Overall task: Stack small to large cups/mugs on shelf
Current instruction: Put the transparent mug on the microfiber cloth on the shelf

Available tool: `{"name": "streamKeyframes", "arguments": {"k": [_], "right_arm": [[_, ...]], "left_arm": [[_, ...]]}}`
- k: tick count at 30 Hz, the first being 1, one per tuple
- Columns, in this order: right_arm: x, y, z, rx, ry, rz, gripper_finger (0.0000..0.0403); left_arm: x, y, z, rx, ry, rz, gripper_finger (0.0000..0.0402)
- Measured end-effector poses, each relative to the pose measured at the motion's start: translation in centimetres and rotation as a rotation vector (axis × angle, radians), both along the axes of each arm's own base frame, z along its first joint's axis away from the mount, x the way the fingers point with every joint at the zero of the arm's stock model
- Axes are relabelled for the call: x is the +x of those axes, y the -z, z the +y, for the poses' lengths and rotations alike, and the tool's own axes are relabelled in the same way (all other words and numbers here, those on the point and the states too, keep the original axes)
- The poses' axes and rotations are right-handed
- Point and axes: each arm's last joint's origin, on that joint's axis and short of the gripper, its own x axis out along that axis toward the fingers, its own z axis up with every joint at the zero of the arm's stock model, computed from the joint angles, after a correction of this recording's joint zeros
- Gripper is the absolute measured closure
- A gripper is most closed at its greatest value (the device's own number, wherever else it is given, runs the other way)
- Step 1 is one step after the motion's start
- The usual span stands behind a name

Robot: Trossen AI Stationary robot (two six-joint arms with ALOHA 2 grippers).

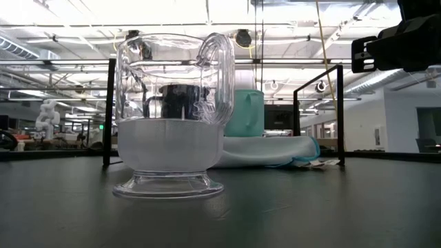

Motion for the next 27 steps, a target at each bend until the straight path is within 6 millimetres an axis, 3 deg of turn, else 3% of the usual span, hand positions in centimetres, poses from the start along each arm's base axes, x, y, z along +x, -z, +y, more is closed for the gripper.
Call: {"name": "streamKeyframes", "arguments": {"k": [5,9,18,27], "right_arm": [[0.0,0.0,0.0,-0.001,0.000,-0.002,0.0403],[0.0,0.0,0.0,-0.005,-0.001,-0.004,0.0403],[0.0,0.0,0.0,-0.007,-0.001,-0.004,0.0403],[0.0,-0.1,0.0,0.003,-0.002,-0.006,0.0403]], "left_arm": [[-3.3,1.3,-0.3,-0.037,-0.039,-0.135,0.0401],[-5.4,3.9,-0.4,-0.099,-0.059,-0.240,0.0401],[-8.2,11.4,-1.5,-0.215,-0.096,-0.410,0.0401],[-10.8,15.6,-2.8,-0.276,-0.067,-0.592,0.0401]]}}
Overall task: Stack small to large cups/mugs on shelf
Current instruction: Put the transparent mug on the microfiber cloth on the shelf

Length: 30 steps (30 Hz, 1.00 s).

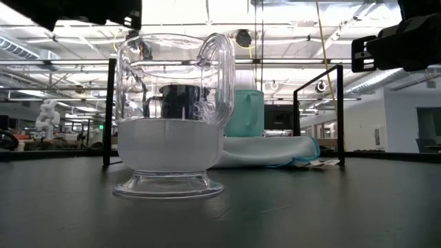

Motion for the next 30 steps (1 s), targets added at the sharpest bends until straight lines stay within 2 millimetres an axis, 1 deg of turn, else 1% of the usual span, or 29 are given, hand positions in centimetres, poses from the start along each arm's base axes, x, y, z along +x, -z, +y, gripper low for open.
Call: {"name": "streamKeyframes", "arguments": {"k": [6,12,16,18,21,23,30], "right_arm": [[0.0,-0.2,0.0,-0.002,-0.004,-0.021,0.0403],[0.0,-0.4,0.0,-0.022,-0.008,-0.052,0.0403],[0.1,-0.7,0.1,-0.024,-0.010,-0.082,0.0403],[0.3,-0.9,0.1,-0.028,-0.013,-0.080,0.0403],[1.2,-1.9,0.5,-0.031,-0.019,-0.053,0.0403],[2.1,-2.6,1.1,-0.055,-0.034,0.004,0.0403],[5.9,-6.3,4.0,-0.138,-0.112,0.164,0.0403]], "left_arm": [[-1.4,2.1,-0.7,0.013,-0.020,-0.041,0.0401],[-2.7,3.5,-1.0,0.019,-0.055,-0.090,0.0401],[-3.1,4.5,-1.0,0.015,-0.083,-0.090,0.0401],[-3.1,4.7,-1.0,0.018,-0.085,-0.089,0.0401],[-3.1,4.8,-0.9,0.020,-0.099,-0.082,0.0401],[-3.1,4.8,-0.9,0.020,-0.099,-0.083,0.0401],[-3.1,4.8,-0.9,0.027,-0.099,-0.085,0.0401]]}}
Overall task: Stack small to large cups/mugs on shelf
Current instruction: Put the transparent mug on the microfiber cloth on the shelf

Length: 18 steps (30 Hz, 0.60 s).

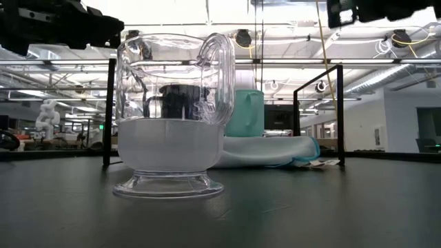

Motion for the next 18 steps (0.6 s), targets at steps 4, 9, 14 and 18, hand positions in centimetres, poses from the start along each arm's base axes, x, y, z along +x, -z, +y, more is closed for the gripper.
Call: {"name": "streamKeyframes", "arguments": {"k": [4,9,14,18], "right_arm": [[1.8,-1.8,1.5,-0.026,-0.024,0.073,0.0403],[3.6,-3.1,2.6,0.007,-0.032,0.095,0.0403],[6.0,-3.8,2.5,0.069,0.034,0.139,0.0403],[7.8,-3.6,1.8,0.170,-0.020,0.214,0.0403]], "left_arm": [[0.0,0.0,0.0,0.002,0.000,-0.001,0.0401],[0.0,0.0,0.0,0.014,0.001,-0.004,0.0398],[0.0,0.0,0.0,0.024,0.002,-0.006,0.0400],[0.0,0.0,0.0,0.021,0.001,-0.005,0.0396]]}}
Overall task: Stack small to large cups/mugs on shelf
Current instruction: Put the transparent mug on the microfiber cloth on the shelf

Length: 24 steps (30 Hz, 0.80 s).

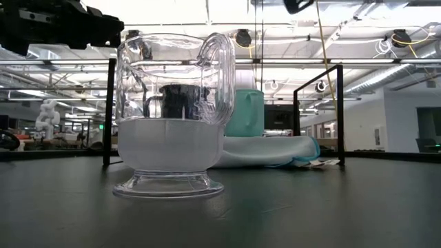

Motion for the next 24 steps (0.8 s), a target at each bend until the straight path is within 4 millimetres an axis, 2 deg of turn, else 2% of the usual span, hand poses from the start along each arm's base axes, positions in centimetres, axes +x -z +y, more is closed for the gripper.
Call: {"name": "streamKeyframes", "arguments": {"k": [6,15,24], "right_arm": [[2.5,1.1,-0.1,-0.003,-0.062,0.105,0.0403],[6.5,2.3,1.1,-0.057,-0.126,0.240,0.0403],[9.9,0.7,2.3,-0.155,-0.200,0.255,0.0403]], "left_arm": [[0.0,0.1,0.1,0.002,-0.021,0.006,0.0396],[0.0,0.1,0.1,-0.023,-0.040,0.022,0.0394],[0.0,0.1,0.2,-0.034,-0.042,0.025,0.0393]]}}
